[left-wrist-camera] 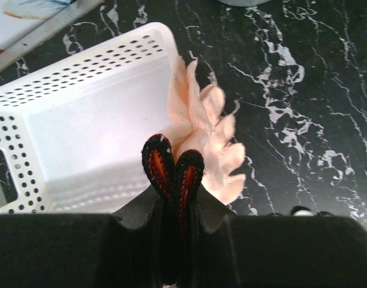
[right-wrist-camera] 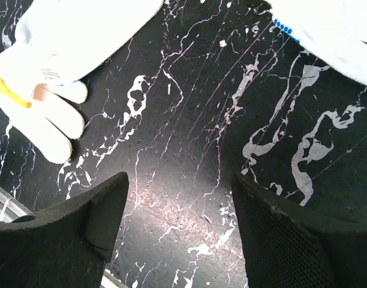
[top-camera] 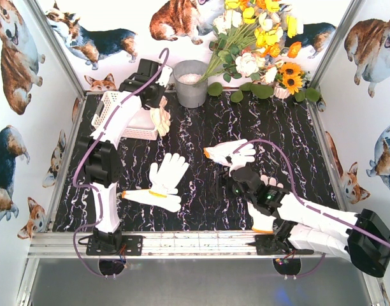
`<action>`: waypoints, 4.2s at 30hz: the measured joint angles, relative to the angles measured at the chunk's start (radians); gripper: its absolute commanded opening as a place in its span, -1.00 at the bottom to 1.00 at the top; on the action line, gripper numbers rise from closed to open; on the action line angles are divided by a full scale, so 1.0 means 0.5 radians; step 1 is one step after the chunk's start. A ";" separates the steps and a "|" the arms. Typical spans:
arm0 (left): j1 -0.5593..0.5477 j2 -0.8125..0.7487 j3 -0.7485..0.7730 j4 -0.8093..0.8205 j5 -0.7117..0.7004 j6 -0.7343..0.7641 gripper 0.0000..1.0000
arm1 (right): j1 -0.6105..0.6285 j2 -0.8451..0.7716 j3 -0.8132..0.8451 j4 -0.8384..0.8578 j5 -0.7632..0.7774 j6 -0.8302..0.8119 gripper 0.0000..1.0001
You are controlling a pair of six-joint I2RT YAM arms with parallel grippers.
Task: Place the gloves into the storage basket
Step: Place the glove in the bin, then move the glove to the center of the board.
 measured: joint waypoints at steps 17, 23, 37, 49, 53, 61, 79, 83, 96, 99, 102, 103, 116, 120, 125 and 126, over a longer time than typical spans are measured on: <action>0.314 0.126 0.027 0.116 0.088 0.059 -1.00 | 0.000 0.137 0.082 0.062 -0.060 0.003 0.43; 0.346 0.179 -0.069 0.253 0.127 0.066 -1.00 | 0.000 0.209 0.085 0.078 -0.080 0.006 0.42; 0.501 0.462 -0.124 0.479 0.150 0.065 -1.00 | 0.000 0.193 0.087 0.084 -0.091 0.013 0.42; 0.584 0.472 -0.153 0.535 0.025 0.067 -1.00 | 0.000 0.170 0.092 0.044 -0.092 0.030 0.42; 0.636 0.473 -0.153 0.535 0.003 0.076 -1.00 | 0.000 0.182 0.092 0.044 -0.093 0.040 0.42; 0.683 0.531 -0.100 0.532 -0.043 0.084 -1.00 | 0.000 0.191 0.095 0.043 -0.114 0.049 0.42; 0.683 0.494 -0.204 0.689 -0.188 0.089 0.34 | 0.000 0.191 0.123 0.033 -0.130 0.057 0.41; 0.683 0.348 -0.461 0.848 -0.284 0.089 0.54 | 0.000 0.191 0.127 0.012 -0.130 0.057 0.41; 0.609 -0.127 -0.839 1.324 -0.576 0.111 0.79 | 0.000 0.044 0.177 -0.146 -0.074 0.058 0.47; 0.565 -0.304 -0.935 1.354 -0.579 0.041 0.79 | 0.000 -0.013 0.208 -0.234 -0.043 0.066 0.47; 0.488 -0.568 -1.119 1.389 -0.555 -0.099 0.79 | 0.000 -0.047 0.304 -0.381 0.008 0.090 0.46; 0.454 -0.674 -1.199 1.405 -0.546 -0.156 0.79 | -0.001 -0.055 0.346 -0.432 0.031 0.105 0.45; 0.351 -1.916 -2.054 1.004 -0.267 -0.550 0.92 | -0.340 -0.047 0.493 -1.178 0.316 0.493 0.29; 0.351 -2.249 -2.248 0.887 -0.255 -0.518 0.95 | -0.366 0.024 0.385 -1.360 0.346 0.687 0.13; 0.352 -2.331 -2.379 0.785 -0.292 -0.512 0.96 | -0.366 0.240 0.359 -1.476 0.295 0.807 0.03; 0.351 -2.317 -2.380 0.774 -0.294 -0.510 0.96 | -0.365 0.291 0.362 -1.496 0.290 0.821 0.01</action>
